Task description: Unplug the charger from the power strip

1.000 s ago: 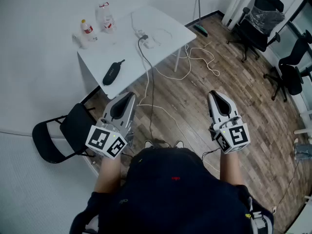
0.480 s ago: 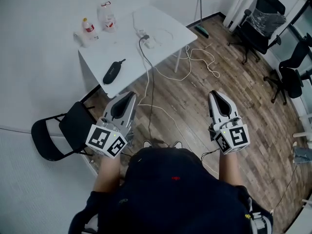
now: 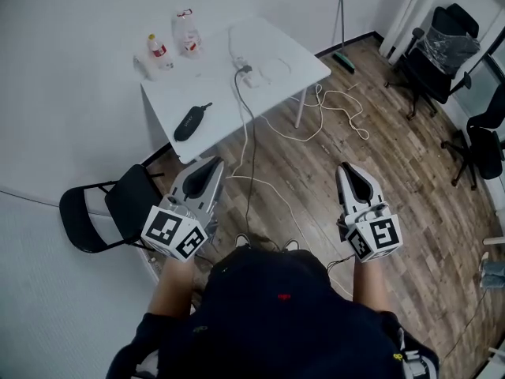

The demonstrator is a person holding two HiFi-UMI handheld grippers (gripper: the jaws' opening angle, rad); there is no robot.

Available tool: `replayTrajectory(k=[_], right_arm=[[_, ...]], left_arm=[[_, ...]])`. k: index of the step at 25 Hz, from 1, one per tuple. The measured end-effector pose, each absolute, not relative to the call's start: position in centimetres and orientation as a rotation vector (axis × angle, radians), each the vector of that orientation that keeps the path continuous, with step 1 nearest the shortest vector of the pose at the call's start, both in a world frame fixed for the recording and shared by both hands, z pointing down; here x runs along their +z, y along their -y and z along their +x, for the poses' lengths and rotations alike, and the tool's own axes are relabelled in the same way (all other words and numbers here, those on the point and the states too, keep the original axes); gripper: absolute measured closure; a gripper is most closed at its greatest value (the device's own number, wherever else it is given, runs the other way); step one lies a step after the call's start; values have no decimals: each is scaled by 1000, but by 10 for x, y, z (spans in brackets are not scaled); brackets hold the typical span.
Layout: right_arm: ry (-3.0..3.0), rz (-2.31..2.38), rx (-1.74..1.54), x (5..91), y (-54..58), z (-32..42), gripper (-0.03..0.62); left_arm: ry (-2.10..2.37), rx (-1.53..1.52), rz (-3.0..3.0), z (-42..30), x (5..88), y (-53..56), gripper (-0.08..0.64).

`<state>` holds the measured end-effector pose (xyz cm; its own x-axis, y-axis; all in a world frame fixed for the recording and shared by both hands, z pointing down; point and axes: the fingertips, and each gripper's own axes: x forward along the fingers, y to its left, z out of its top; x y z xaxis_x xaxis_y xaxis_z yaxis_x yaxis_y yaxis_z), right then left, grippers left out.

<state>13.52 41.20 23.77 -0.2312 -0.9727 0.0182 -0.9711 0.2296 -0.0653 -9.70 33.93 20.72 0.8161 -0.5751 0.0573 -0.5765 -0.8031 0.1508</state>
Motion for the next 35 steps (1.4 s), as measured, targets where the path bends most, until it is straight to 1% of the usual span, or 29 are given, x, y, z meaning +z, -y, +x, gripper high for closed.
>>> replayTrajectory(k=[4,9,13,17,21,26,29,35], right_arm=[[-2479,-1876,-118,241,-412,157,552],[-2438,-1827,-9,235,-422,179,552],[-2431,-1881,-20,256,-412,198,552],[-2427,-1884,-69,269,-397,201,552],[-2461,-1898,-69,272,-372,194,552],[-2498,-1940,-82,276,-322,185,552],[-2507,-1958,-76,276,-274,170,552],[-2529,-1898,-27,255,-168,109,552]], left_arm=[[949,17,2832,-74,207,-349,517],[988,80,2832,-61,218,-364,517],[1000,108,2822,-60,234,-352,517],[999,118,2833,-49,235,-334,517],[933,143,2897,-35,240,-309,517],[888,83,2882,-34,244,-251,517],[875,70,2867,-48,252,-206,517],[873,15,2825,-98,259,-106,517]])
